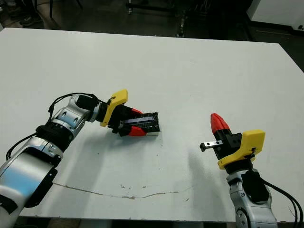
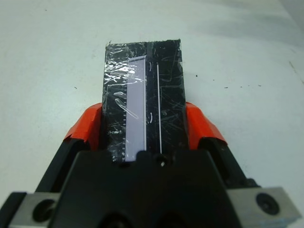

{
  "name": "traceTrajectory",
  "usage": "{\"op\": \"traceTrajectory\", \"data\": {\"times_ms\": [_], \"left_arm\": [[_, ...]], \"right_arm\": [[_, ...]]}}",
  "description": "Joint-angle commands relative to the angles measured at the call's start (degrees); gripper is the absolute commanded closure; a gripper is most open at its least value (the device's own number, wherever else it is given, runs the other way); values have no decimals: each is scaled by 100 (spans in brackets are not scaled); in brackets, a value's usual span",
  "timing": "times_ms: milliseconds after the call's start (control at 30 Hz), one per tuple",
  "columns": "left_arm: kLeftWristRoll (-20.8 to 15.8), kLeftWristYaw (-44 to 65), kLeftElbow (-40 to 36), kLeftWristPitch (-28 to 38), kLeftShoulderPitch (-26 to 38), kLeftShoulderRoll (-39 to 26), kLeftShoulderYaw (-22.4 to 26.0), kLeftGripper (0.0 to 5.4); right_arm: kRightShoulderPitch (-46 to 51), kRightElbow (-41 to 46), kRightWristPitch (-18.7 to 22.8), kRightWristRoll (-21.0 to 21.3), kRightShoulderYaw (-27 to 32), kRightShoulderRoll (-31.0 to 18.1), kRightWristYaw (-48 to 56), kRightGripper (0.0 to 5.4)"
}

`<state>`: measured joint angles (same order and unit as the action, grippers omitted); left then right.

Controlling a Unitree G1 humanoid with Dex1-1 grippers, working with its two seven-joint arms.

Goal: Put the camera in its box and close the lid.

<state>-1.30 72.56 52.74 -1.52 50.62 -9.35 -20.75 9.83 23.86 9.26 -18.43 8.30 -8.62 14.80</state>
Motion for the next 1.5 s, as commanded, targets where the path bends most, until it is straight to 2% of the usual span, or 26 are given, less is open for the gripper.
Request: {"op": "traceTrajectory", "data": {"times_ms": [33, 300, 500, 667, 1000, 1100, 1233, 1333, 1500], "left_arm": [[306, -116, 254, -109, -347, 580, -319, 224], [564, -256, 215, -78, -377, 645, -364, 224], [671, -1051, -219, -513, -673, 638, -208, 224], [966, -1564, -619, -198, -946, 534, -311, 144], [898, -1757, -792, -459, -1101, 477, -307, 1], [884, -1788, -764, -543, -1109, 454, -294, 1], [920, -1827, -819, -198, -1196, 337, -307, 1], [848, -1725, -809, -213, -1213, 274, -251, 1], [785, -1570, -1181, -168, -1376, -55, -221, 1]], "right_arm": [[17, -24, 89, -72, 81, -67, -14, 540], [4, -36, 49, -78, 94, -96, 12, 540], [1, -21, 111, -145, 122, -107, 23, 540], [10, -20, 125, -154, 114, -94, 13, 540], [61, 31, 159, -153, 114, -93, -19, 540], [70, 40, 135, -110, 108, -91, -40, 540], [69, 8, 85, -121, 107, -85, -4, 540], [64, -25, 74, -152, 116, -87, 32, 540], [59, -29, 52, -148, 112, -99, 59, 540]]}}
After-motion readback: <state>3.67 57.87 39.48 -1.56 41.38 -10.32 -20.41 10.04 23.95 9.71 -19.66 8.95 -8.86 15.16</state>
